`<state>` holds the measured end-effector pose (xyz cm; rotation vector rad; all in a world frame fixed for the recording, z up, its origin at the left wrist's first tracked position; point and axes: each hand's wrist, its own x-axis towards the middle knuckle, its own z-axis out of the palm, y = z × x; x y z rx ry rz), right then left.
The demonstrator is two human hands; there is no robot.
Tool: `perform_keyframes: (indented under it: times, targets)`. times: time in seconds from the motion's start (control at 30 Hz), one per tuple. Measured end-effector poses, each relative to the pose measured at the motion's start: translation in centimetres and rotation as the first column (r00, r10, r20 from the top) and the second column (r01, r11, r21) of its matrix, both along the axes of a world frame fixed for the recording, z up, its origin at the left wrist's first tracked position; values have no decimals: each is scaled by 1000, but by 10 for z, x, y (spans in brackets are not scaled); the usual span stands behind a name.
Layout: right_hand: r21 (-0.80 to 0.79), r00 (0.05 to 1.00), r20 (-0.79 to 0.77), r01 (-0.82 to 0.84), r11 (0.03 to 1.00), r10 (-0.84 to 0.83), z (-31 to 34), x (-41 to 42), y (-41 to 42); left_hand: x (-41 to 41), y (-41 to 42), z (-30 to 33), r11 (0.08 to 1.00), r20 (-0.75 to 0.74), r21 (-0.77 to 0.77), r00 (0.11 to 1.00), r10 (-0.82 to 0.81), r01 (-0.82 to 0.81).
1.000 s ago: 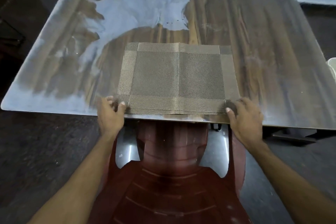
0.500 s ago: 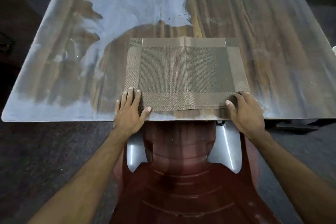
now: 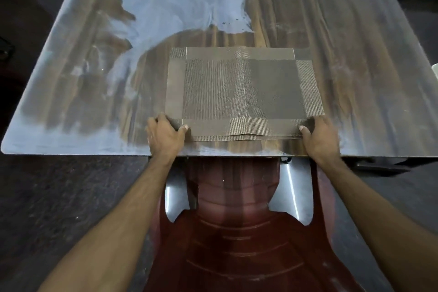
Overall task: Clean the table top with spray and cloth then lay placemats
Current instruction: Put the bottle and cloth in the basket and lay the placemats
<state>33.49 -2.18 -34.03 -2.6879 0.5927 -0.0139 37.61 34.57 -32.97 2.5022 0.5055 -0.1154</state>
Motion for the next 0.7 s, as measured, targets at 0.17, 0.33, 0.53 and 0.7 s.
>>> perform_keyframes:
  times: [0.17,0.33,0.53,0.7]
  targets:
    - [-74,992,28,-122,990,124,-9,-15,2,7,3,-5,993,50,-23,992,113,-112]
    - [-73,989,49,-138,988,142,-6,-14,-2,3,9,-1,977,289,-201,948,130,-73]
    - [-106,982,32,-184,977,188,-12,4,-10,23,10,4,915,272,-391,937,219,-100]
    - [13,994,31,-108,994,108,-8,39,-13,62,16,14,344,-176,-861,854,489,-374]
